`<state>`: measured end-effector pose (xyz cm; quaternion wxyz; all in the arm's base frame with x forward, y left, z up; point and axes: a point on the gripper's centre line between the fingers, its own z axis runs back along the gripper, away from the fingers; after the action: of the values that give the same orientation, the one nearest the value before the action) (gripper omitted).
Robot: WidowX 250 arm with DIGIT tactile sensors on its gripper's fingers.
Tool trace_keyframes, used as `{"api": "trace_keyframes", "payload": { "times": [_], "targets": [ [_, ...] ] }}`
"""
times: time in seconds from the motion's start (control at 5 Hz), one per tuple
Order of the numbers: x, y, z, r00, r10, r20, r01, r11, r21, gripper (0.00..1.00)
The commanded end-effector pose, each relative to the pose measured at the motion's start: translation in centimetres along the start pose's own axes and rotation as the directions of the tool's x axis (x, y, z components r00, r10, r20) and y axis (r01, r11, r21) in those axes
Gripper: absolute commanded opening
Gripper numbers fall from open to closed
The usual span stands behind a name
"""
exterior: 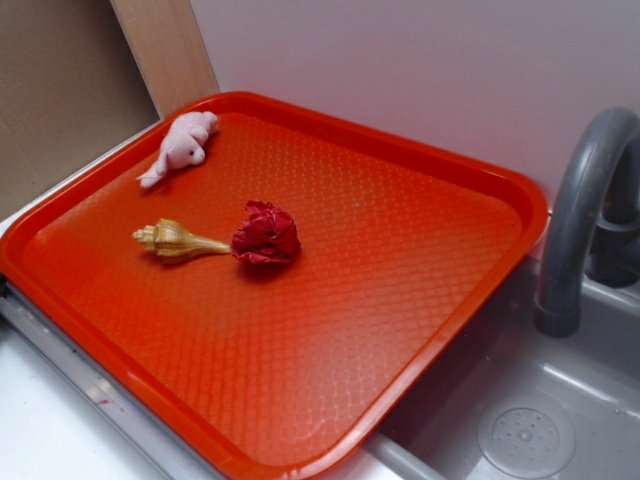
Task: Grab the pink bunny.
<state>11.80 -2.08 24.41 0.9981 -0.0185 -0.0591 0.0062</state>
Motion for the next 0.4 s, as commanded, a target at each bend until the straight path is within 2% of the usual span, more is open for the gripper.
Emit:
{"api": "trace_keyframes", "payload": {
  "times": [0.0, 0.2],
  "targets": [
    [0.0, 0.0, 0.0, 1.0, 0.0, 0.0, 0.0, 1.0, 0.0, 1.0],
    [2.3, -2.8, -1.9, 0.97, 0.236, 0.054, -0.24, 0.967, 0.083, 1.0]
  ]
}}
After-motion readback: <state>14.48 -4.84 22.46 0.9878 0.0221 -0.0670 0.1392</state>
